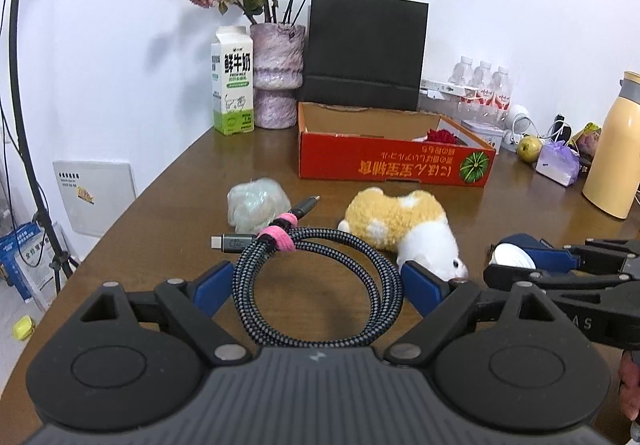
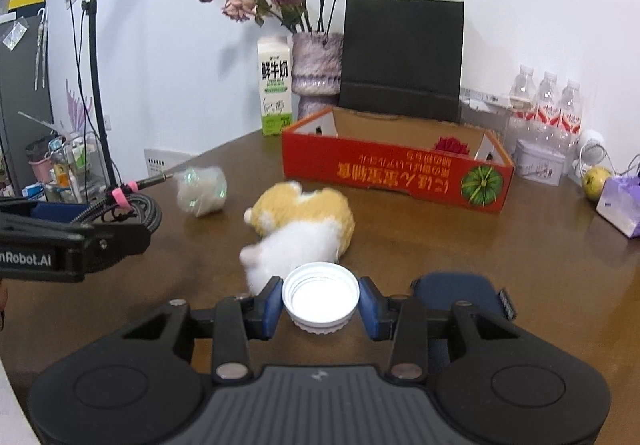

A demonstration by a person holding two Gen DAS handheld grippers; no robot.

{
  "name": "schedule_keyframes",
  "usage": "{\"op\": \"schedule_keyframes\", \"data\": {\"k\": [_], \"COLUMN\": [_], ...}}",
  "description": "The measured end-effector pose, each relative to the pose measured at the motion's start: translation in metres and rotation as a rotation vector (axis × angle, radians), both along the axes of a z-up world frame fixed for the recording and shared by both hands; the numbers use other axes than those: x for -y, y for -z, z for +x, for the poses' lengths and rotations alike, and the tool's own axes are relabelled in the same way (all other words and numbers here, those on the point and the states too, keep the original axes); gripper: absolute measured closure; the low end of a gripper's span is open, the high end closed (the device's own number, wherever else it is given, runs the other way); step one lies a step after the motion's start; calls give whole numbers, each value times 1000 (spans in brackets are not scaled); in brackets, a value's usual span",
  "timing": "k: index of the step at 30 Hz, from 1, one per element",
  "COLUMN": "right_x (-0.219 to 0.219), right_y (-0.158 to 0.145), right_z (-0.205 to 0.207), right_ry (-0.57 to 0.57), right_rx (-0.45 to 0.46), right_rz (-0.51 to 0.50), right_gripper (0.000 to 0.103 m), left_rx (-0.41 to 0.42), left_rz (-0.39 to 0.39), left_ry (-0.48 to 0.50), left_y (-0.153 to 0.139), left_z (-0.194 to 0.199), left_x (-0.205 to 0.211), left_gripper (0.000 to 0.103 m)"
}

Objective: Organize objects
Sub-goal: 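Carry the cable and white lid with both tools over the box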

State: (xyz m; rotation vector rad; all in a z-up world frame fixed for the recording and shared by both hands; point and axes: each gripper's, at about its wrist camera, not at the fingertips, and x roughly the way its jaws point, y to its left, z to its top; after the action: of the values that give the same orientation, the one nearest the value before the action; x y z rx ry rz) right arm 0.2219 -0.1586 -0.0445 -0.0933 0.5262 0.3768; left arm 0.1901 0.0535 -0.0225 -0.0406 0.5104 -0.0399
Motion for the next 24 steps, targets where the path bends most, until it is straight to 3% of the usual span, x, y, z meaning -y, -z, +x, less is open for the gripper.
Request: {"op": "schedule_keyframes", "data": {"k": [24], "right_x": [16], "right_y": [-54], "right_z": [96], "right_ry": [24], "right_rx": [144], "right_rz": [58], "right_gripper": [64], "left_rx": [95], "left_rz": [-13], "left_ry": [29], "left_y": [-53], "left_z": [103], "left_x": [41], "left_gripper": [12]}}
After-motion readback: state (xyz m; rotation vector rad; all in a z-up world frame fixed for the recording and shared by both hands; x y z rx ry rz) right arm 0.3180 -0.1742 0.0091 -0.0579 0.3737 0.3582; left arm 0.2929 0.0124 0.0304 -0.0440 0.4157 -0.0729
